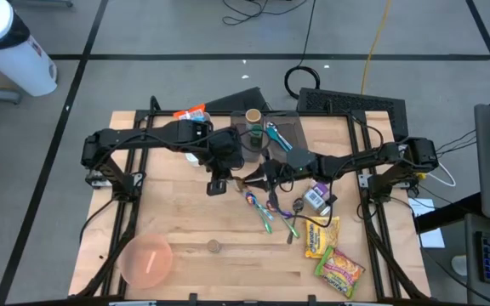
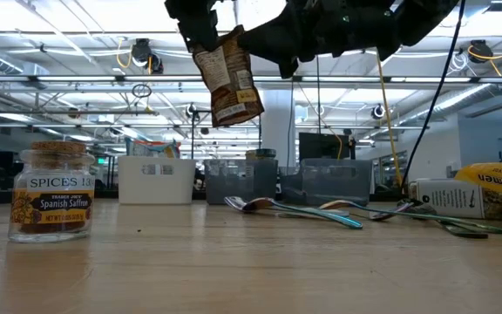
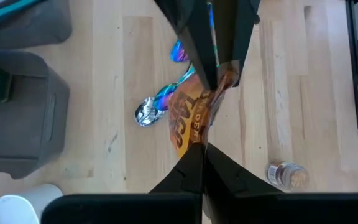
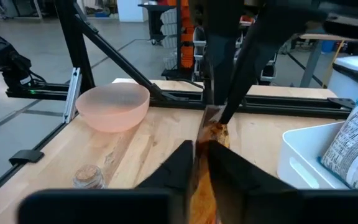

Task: Pick & Place Food Item
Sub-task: Put the orange seasoning pack into the left black bin, then put the middle purple spoon into the right black bin

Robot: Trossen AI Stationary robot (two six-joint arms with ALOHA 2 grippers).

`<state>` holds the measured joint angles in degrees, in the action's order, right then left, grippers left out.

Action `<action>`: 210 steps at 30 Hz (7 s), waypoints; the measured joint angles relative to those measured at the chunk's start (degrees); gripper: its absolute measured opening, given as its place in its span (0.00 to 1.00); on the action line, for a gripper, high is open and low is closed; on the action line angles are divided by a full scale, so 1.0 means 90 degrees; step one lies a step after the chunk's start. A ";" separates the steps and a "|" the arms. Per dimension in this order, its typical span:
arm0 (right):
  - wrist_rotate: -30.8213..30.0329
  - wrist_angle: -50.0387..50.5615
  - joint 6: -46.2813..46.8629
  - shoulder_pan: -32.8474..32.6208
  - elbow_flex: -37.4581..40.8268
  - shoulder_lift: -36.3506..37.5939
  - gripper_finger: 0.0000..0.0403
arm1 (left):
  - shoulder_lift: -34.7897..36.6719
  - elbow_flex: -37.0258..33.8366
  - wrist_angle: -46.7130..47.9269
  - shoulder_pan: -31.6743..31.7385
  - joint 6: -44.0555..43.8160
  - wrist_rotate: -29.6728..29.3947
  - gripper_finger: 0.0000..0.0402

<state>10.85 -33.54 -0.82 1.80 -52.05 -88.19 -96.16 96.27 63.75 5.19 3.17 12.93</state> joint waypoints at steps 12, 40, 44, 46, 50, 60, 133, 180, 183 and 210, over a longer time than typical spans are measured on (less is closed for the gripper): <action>-0.0032 0.0240 -0.0136 0.0058 0.0051 0.0396 0.54 | 0.0019 -0.0002 0.0100 0.0476 0.0188 -0.0512 0.00; -0.0731 -0.1245 0.1261 -0.0207 0.3007 0.2245 0.56 | -0.0832 0.1247 -0.0502 0.3458 0.0579 -0.1090 0.00; -0.0730 -0.1221 0.1348 -0.0307 0.3007 0.2244 0.56 | -0.1440 0.1788 -0.0229 0.3551 0.0572 -0.1115 0.00; -0.0732 -0.1205 0.1350 -0.0370 0.3007 0.2244 0.56 | -0.1735 0.2076 -0.0060 0.3578 0.0519 -0.1231 0.00; -0.0750 -0.1202 0.1350 -0.0446 0.3007 0.2244 0.55 | -0.2136 0.2504 0.0448 0.3604 0.0462 -0.1350 0.00; -0.0899 -0.1207 0.1329 -0.0464 0.3007 0.2244 0.55 | -0.2297 0.2499 0.0371 0.3570 0.0310 -0.1329 0.00; -0.0869 -0.1057 0.1275 -0.0464 0.3007 0.2240 0.53 | -0.3371 0.2492 0.0243 0.3420 0.0238 -0.0991 0.16; -0.1562 -0.0095 0.0680 -0.0447 0.3014 0.2237 0.53 | 0.1223 -0.2810 -0.5334 0.0656 -0.0995 0.0277 0.46; -0.1560 -0.0097 0.0678 -0.0447 0.3014 0.2237 0.53 | 0.1396 -0.3912 -0.7111 0.0265 -0.0997 0.0227 0.46; -0.1578 -0.0759 0.1493 -0.0575 0.3011 0.1920 0.53 | 0.1095 -0.6161 -1.2337 -0.0942 -0.0982 -0.0626 0.46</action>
<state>-3.35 -40.37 12.62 -3.37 -24.95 -70.90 -86.30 40.82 -47.28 -3.29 -5.67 7.29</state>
